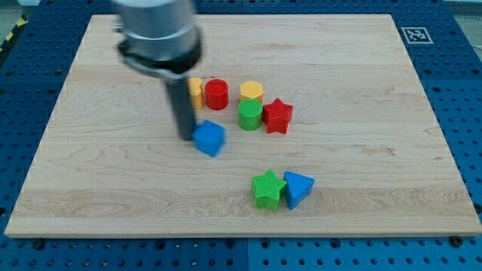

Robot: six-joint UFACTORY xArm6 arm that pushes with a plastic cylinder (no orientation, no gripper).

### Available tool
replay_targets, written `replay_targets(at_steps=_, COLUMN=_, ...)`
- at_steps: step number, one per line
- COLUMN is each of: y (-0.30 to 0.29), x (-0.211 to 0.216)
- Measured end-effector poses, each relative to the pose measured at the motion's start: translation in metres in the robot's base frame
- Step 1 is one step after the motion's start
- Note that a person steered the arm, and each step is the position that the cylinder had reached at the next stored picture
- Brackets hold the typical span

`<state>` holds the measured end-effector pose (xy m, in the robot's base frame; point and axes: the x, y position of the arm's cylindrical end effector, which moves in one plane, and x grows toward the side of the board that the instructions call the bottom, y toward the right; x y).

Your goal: Slide blue cube closer to the blue triangle

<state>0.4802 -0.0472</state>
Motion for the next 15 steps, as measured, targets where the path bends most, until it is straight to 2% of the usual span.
replay_targets(at_steps=1, y=0.081, x=0.000)
replay_targets(at_steps=2, y=0.087, x=0.000)
replay_targets(at_steps=4, y=0.009, x=0.001)
replay_targets(at_steps=5, y=0.027, x=0.017)
replay_targets(at_steps=6, y=0.092, x=0.017)
replay_targets(at_steps=8, y=0.098, x=0.016)
replay_targets(at_steps=11, y=0.109, x=0.036)
replay_targets(at_steps=12, y=0.109, x=0.034)
replay_targets(at_steps=13, y=0.114, x=0.012)
replay_targets(at_steps=14, y=0.137, x=0.006)
replay_targets(at_steps=15, y=0.145, x=0.014)
